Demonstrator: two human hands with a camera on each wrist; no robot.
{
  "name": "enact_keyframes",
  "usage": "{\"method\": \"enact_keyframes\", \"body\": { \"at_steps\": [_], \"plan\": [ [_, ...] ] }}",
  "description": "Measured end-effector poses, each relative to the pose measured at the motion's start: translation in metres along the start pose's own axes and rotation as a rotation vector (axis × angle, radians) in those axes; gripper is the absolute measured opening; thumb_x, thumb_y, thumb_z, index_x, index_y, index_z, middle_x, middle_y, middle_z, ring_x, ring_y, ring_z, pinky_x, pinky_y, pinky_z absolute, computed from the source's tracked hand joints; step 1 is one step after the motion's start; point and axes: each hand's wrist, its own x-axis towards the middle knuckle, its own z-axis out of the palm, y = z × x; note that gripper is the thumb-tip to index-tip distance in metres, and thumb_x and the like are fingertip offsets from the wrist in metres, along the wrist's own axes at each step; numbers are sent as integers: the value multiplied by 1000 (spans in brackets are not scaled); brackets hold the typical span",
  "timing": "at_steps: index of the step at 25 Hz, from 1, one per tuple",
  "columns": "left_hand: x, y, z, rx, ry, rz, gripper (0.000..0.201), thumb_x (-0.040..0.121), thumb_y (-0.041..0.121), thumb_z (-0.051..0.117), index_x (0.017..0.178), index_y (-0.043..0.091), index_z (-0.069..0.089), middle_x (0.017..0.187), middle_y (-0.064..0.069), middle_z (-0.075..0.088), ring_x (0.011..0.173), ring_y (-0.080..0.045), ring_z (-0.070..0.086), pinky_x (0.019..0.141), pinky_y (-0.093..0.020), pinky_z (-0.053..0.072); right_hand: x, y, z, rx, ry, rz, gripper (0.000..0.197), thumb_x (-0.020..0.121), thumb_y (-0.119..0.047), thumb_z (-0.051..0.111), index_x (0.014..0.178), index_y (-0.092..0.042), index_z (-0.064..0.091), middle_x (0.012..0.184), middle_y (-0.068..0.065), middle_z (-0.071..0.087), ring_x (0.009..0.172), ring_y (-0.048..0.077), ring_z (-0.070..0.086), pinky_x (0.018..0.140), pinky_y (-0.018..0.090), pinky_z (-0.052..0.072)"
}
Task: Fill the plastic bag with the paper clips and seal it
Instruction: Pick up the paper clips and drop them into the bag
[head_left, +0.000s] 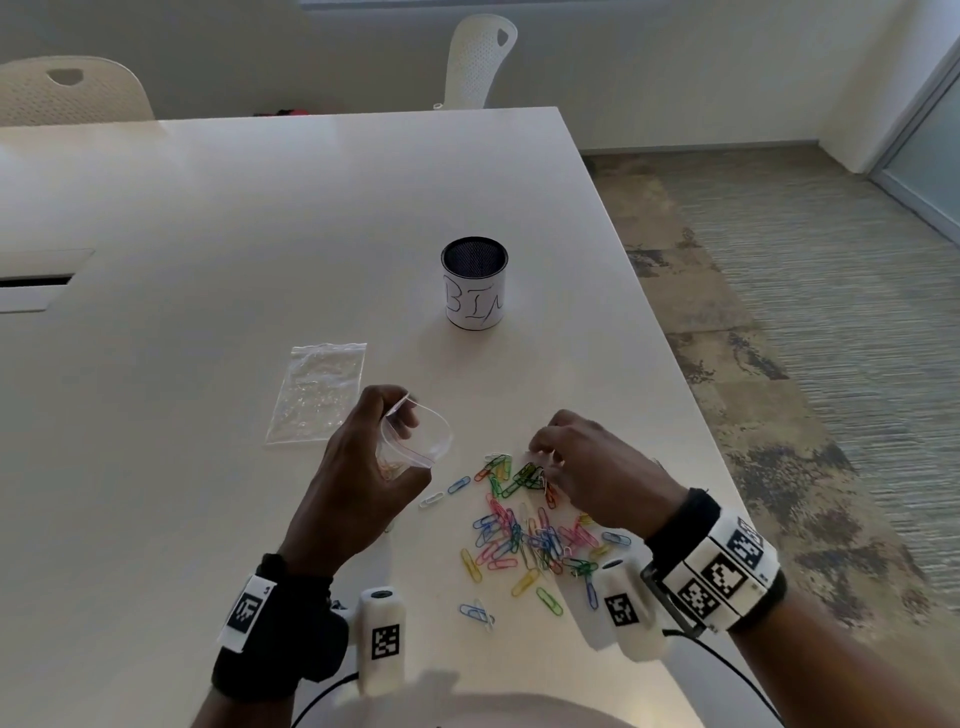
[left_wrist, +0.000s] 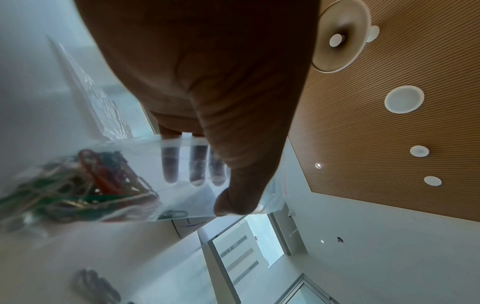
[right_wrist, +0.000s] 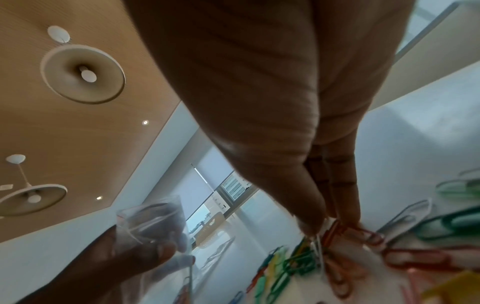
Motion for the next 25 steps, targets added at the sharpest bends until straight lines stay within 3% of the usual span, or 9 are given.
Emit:
{"method": "enact_keyframes", "body": {
  "at_steps": [4,7,9,11,14,17,25],
  "plan": [
    [-1,1,-2,-7,3,-10,62,79,5,85,123,29,49,109,15,63,105,-15,64,86,-43,61,-1,-9,1,-13,-71,-15,52,89,-18,79,137,-19,59,129,-2,55,111,18,61,90,22,46],
    [-3,2,-3,-11,6,-17,62,79,4,85,123,29,48,110,14,63,106,-16,65,87,-44,61,3,-15,7,9,-16,-32,45,89,-10,78,131,-18,64,125,0,58,110,17,63,92,22,51],
    [-4,3,-2,-14,5,-19,62,79,5,85,123,29,48,110,13,63,105,-15,64,87,-44,61,6,-19,7,49,10,-63,45,88,-16,80,131,-19,65,125,-1,60,106,15,63,95,27,55],
    [-5,4,-3,-18,4,-21,62,80,7,86,125,28,48,111,12,63,105,-16,64,87,-44,62,8,-22,4,5,10,-130,59,86,-26,82,140,-24,59,134,-3,58,114,14,59,99,29,53],
    [-6,4,-3,-7,2,-18,63,80,9,87,126,27,48,111,11,63,106,-16,65,87,-42,63,11,-24,2,-113,-108,-224,73,85,-30,81,150,-33,48,150,-6,46,132,14,45,107,33,49],
    [-5,3,-4,-3,6,-14,63,80,9,87,126,28,48,111,13,62,106,-14,65,87,-41,63,12,-24,6,-188,-121,-263,59,88,-31,77,144,-35,56,149,-5,47,131,15,46,105,35,52],
    [-5,2,-3,-11,10,-9,64,80,9,87,125,31,47,111,14,62,105,-12,64,86,-40,63,-3,-26,20,-170,-19,-311,20,101,-26,61,119,-22,69,120,-1,63,106,13,60,91,31,57]
  ]
}}
